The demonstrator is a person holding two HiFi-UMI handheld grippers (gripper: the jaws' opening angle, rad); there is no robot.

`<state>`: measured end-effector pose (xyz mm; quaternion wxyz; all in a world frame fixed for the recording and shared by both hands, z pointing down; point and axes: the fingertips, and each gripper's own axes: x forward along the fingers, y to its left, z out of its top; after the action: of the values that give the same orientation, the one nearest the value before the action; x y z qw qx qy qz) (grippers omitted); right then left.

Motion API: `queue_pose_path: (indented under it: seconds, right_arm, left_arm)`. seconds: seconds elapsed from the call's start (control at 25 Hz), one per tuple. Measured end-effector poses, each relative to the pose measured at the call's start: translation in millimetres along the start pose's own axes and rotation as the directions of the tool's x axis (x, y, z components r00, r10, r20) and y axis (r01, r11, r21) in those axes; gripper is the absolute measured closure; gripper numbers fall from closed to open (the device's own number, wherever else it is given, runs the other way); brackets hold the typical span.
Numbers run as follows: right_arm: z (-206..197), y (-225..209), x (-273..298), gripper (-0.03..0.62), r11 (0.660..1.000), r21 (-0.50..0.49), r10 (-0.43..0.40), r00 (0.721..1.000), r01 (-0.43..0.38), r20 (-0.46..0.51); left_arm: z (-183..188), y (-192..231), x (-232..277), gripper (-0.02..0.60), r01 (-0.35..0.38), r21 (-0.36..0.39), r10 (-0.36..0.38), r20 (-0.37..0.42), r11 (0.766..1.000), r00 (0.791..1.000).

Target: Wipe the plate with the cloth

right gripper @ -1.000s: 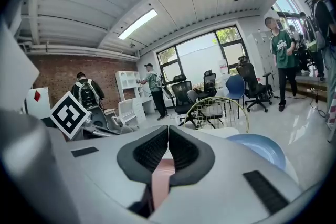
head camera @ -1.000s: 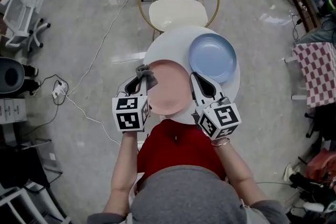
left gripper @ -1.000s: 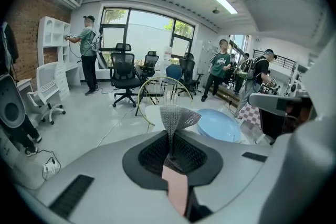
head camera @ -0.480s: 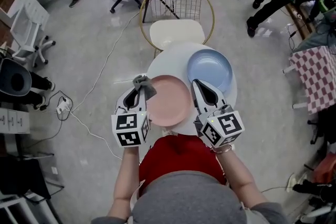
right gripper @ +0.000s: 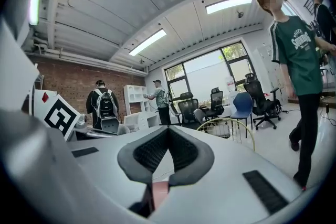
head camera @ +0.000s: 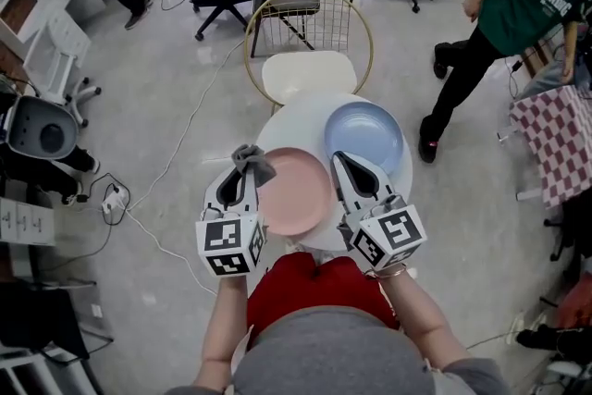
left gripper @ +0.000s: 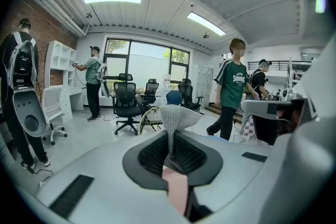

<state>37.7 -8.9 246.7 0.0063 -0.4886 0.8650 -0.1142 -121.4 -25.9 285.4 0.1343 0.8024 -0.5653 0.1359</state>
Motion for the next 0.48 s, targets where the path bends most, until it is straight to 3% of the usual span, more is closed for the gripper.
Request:
queue_pose_path:
  seconds: [0.48]
  right_arm:
    - [18,-4,-26,0.566,1.0,-0.01,0.02,1.0,-0.02,0.01]
  left_arm:
    - [12,-27,-18,0.545,-0.033,-0.011,0.034,0.024,0.999,0.999]
